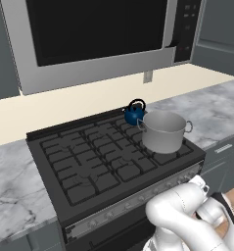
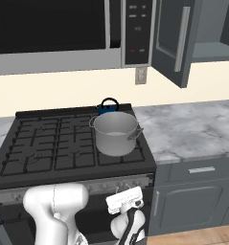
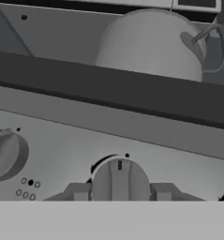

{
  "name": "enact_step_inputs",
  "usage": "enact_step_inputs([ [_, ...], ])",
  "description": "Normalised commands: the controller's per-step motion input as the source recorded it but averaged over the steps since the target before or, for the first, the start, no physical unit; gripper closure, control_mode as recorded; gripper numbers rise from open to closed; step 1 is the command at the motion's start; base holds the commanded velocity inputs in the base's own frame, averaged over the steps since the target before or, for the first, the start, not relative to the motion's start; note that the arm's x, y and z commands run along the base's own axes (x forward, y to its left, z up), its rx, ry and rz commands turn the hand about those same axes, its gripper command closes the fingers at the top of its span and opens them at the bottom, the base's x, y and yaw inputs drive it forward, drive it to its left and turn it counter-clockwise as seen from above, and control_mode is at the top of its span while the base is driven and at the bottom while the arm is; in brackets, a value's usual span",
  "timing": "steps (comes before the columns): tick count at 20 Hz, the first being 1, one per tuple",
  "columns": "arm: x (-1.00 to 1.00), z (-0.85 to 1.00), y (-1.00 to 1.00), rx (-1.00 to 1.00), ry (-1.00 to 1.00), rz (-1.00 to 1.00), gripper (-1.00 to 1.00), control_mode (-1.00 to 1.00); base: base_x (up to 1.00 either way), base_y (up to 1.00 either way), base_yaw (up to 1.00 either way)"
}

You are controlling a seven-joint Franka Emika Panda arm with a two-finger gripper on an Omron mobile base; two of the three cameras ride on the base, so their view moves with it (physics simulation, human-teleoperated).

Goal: Pick the kettle from the cabinet and place it on a stove burner. Then pick the pot from the counter and place it on another stove burner. Finally, turn both burners on.

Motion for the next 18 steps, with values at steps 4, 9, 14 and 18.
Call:
enact_step_inputs([
  [4,0.00,0.10,0.03,-0.20,0.00,0.01,1.00,-1.00,0.00,0.00,0.00],
  [9,0.00,0.12,0.02,-0.19,0.00,0.00,1.00,-1.00,0.00,0.00,0.00],
  [14,0.00,0.14,0.00,-0.20,-0.03,0.00,1.00,-1.00,0.00,0.00,0.00],
  [18,0.00,0.16,0.01,-0.20,-0.04,0.00,1.00,-1.00,0.00,0.00,0.00],
])
